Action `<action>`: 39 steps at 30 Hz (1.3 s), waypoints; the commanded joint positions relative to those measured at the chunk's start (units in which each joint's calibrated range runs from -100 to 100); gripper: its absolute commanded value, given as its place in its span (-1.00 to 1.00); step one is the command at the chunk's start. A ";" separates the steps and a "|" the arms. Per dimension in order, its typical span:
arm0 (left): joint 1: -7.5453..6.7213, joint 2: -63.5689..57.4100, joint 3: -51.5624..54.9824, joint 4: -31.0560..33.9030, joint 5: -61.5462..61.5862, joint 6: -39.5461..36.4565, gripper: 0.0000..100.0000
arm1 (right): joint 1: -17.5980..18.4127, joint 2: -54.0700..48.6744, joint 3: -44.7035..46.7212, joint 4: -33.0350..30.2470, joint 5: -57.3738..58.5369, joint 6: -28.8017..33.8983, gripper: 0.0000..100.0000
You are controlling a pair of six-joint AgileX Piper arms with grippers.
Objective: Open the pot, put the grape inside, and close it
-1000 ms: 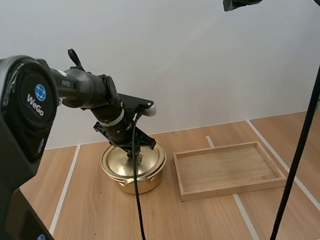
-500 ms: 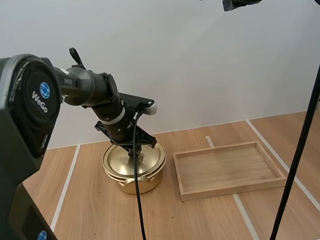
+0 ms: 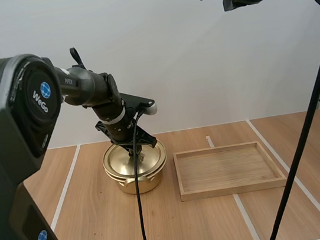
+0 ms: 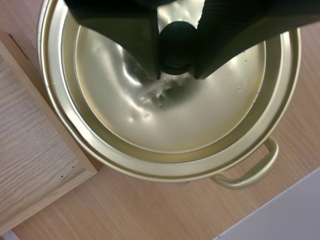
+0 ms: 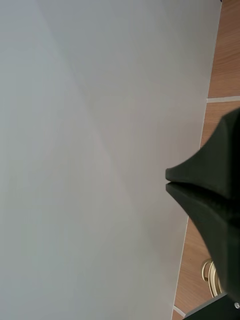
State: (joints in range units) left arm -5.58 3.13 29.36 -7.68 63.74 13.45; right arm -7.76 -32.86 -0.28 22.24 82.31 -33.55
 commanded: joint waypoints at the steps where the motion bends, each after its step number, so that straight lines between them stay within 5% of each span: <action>1: -0.13 0.71 0.13 -0.34 -1.81 0.17 -0.01 | -0.17 -0.90 -0.25 0.58 0.24 -0.32 -1.00; 4: -0.13 -0.35 -0.27 -0.34 -1.97 0.17 1.00 | -0.17 -0.90 -0.25 0.58 0.24 -0.32 -1.00; 27: -0.13 -11.87 -23.45 0.26 13.65 -0.62 1.00 | -0.17 -0.90 -0.25 0.56 0.91 -0.33 -1.00; 36: -0.13 -18.59 -34.78 5.86 13.65 -2.93 1.00 | -0.17 -0.90 -0.25 0.56 1.81 -0.33 -1.00; 39: -0.13 -20.16 -37.61 6.32 13.65 -5.03 0.33 | -0.17 -0.90 -0.25 0.56 2.07 -0.33 -1.00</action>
State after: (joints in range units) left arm -5.58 -15.61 -6.15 -2.15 77.50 10.33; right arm -7.76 -32.86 -0.28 22.24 83.72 -33.55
